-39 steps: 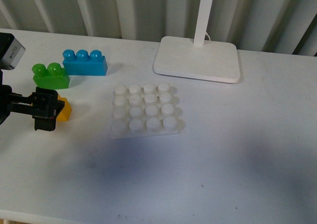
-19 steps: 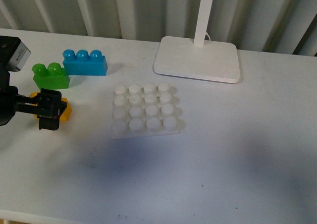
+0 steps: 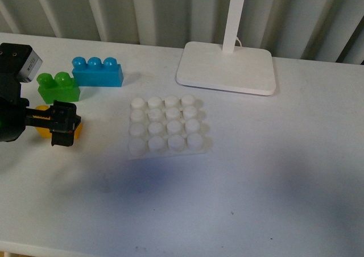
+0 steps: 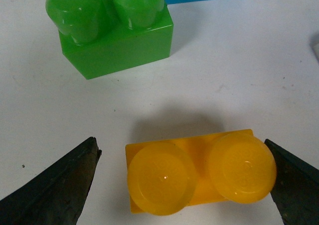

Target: Insert yellow block into base center

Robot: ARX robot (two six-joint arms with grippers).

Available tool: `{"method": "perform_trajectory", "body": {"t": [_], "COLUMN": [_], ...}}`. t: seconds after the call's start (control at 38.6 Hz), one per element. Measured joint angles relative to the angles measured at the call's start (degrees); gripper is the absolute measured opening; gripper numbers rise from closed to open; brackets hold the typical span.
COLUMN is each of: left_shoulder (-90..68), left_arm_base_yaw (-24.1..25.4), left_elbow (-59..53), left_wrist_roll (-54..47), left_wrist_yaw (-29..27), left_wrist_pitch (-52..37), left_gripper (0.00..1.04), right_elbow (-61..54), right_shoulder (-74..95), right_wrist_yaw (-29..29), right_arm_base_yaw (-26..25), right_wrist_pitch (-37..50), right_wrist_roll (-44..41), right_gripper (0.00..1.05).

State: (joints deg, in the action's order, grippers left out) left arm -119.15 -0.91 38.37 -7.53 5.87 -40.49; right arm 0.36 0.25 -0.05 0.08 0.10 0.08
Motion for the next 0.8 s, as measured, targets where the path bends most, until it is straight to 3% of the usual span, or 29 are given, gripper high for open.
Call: {"method": "perform_trajectory", "body": {"t": [0.05,0.26,0.57,0.8], "left_shoulder": [-0.04,-0.02,7.39,13.0], "left_arm_base_yaw": [-0.04,-0.09,-3.15,-9.75], "left_elbow": [0.0,0.07,-2.99,-3.56], "left_wrist_roll": [0.07,0.33,4.04,10.6], "left_wrist_yaw": [-0.17,-0.35,-4.13,-11.15], "left_wrist_pitch": [0.0,0.02,2.56,5.81], "left_gripper": [0.96,0.66,0.66,0.66], "right_elbow": [0.0,0.0,0.0,0.0], "right_shoulder": [0.0,0.0,0.0,0.0], "right_wrist_yaw": [0.0,-0.02,0.0,0.0], "right_arm_base_yaw": [0.0,0.0,0.0,0.0], "right_wrist_pitch": [0.0,0.0,0.0,0.0], "right_wrist_roll": [0.0,0.0,0.0,0.0], "right_gripper": [0.95,0.95,0.95,0.95]}}
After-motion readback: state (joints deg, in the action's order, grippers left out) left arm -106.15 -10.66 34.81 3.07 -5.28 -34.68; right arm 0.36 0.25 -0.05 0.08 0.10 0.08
